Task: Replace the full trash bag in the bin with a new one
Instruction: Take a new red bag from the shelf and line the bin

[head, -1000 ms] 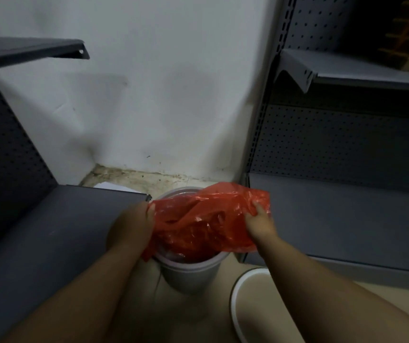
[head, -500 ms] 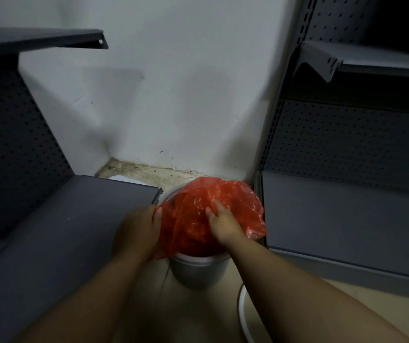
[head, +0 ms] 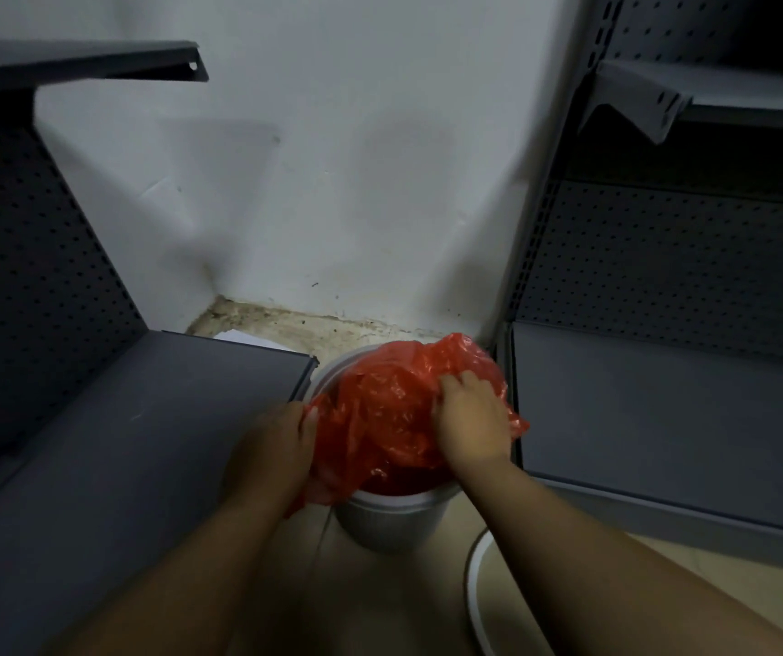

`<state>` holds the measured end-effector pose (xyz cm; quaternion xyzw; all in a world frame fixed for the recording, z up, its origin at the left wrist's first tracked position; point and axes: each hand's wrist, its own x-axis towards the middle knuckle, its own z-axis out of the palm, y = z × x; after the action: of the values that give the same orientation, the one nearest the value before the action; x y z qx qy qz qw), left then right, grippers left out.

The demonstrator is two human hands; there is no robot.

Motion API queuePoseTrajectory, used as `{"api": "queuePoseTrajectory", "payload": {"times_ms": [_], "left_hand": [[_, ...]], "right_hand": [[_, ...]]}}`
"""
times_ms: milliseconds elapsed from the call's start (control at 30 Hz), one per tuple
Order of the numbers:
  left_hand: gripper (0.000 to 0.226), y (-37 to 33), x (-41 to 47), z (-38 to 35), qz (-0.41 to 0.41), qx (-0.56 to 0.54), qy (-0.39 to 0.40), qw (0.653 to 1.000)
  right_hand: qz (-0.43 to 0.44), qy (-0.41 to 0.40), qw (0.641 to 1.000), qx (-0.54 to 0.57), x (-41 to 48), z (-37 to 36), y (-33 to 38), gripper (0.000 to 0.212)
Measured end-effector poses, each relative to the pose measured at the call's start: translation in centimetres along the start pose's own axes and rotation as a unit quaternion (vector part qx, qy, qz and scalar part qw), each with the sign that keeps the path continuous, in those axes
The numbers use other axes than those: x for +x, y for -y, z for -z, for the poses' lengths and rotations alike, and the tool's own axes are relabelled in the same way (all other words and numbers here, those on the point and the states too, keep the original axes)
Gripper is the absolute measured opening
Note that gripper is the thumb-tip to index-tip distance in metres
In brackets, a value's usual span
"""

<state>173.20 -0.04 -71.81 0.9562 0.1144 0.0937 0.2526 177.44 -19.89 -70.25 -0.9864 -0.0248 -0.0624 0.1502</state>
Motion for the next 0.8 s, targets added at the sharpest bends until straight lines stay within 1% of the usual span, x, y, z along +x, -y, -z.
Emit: {"api": "queuePoseTrajectory", "payload": {"times_ms": [100, 167, 267, 333, 433, 567, 600, 667, 700, 733, 767, 800], "left_hand": [[0.032, 0.2, 0.6, -0.1, 0.006, -0.006, -0.002, 1.0], [0.033, 0.3, 1.0, -0.3, 0.008, -0.007, -0.008, 1.0], [0.032, 0.5, 1.3, -0.7, 0.009, -0.009, -0.001, 1.0], [0.033, 0.6, 1.3, -0.9, 0.01, -0.01, 0.004, 1.0], [0.032, 0.8, 1.4, -1.1, 0.009, -0.017, 0.007, 1.0], [0.031, 1.0, 1.4, -1.2, 0.007, -0.027, 0.009, 1.0], [0.03, 1.1, 1.4, -1.2, 0.006, -0.029, 0.01, 1.0], [0.029, 1.2, 1.2, -1.2, 0.001, -0.036, 0.009, 0.999], [0.029, 1.4, 1.2, -1.3, -0.001, -0.039, 0.007, 0.999], [0.029, 1.5, 1.2, -1.3, -0.002, -0.043, 0.005, 0.999], [0.029, 1.5, 1.2, -1.3, -0.001, -0.046, 0.007, 0.999], [0.029, 1.5, 1.2, -1.3, 0.002, -0.047, 0.009, 0.999]], "right_hand": [[-0.046, 0.0, 0.999, 0.012, 0.7, 0.4, -2.0, 0.049], [-0.067, 0.014, 0.997, 0.025, 0.9, 0.3, -3.0, 0.054], [-0.124, 0.089, 0.985, 0.082, 1.4, -0.5, -3.7, 0.056], [-0.138, 0.132, 0.976, 0.109, 1.7, -0.9, -3.6, 0.058], [-0.113, 0.138, 0.977, 0.12, 1.9, -1.3, -3.0, 0.059], [-0.042, 0.14, 0.98, 0.131, 2.1, -2.5, -1.8, 0.057], [-0.031, 0.163, 0.975, 0.148, 2.2, -2.8, -1.5, 0.056], [-0.02, 0.244, 0.955, 0.166, 2.3, -3.6, -1.0, 0.053], [-0.019, 0.279, 0.947, 0.157, 2.3, -3.8, -0.8, 0.051], [-0.027, 0.29, 0.946, 0.144, 2.2, -4.0, -0.7, 0.049], [-0.038, 0.274, 0.951, 0.136, 2.1, -4.0, -0.8, 0.047], [-0.051, 0.233, 0.962, 0.131, 2.1, -3.9, -0.9, 0.045]]}}
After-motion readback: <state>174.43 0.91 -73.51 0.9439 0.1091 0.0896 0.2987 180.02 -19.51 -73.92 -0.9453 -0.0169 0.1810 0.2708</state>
